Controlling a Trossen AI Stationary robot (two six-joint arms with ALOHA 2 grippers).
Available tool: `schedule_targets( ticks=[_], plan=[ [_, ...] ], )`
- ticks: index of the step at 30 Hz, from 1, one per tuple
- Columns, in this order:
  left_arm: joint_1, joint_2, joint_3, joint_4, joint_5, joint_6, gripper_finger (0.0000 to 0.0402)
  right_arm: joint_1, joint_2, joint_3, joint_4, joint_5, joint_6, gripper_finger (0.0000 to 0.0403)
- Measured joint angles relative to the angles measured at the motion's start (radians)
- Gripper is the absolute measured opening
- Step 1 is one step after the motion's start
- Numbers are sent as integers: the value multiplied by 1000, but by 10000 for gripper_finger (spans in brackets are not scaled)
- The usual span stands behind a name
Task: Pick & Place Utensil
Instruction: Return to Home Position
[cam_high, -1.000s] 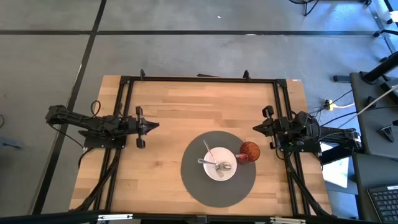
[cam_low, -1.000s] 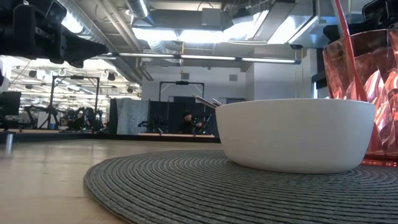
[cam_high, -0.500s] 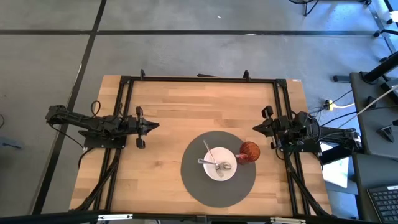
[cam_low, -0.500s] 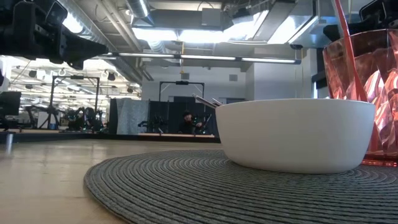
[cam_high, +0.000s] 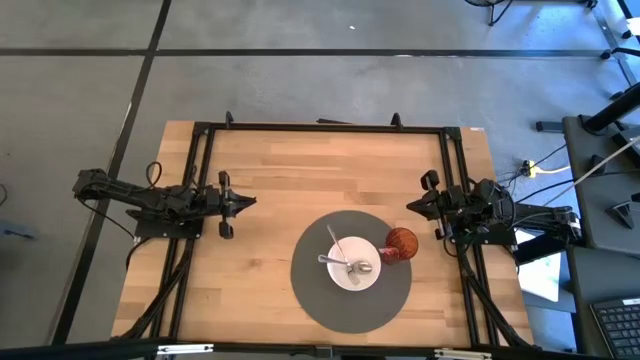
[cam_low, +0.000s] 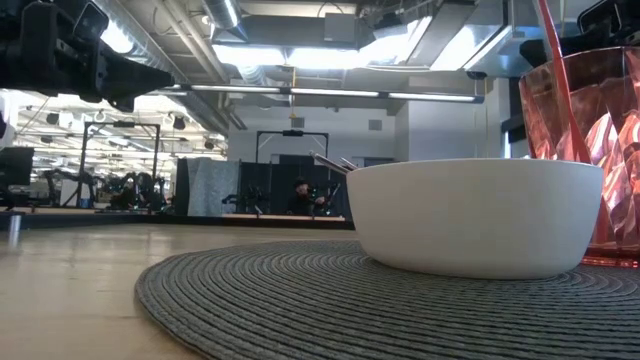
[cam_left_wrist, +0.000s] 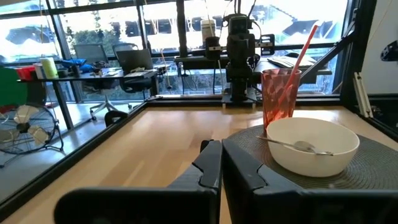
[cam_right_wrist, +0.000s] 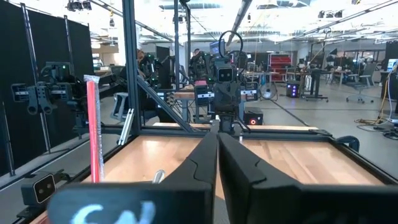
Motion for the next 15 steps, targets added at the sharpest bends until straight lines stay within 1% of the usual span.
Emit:
schedule_targets(
  ticks=[15],
  plan=[
    [0,0,0,0,0,0,4,0,0,0,0,0,0,20]
  ],
)
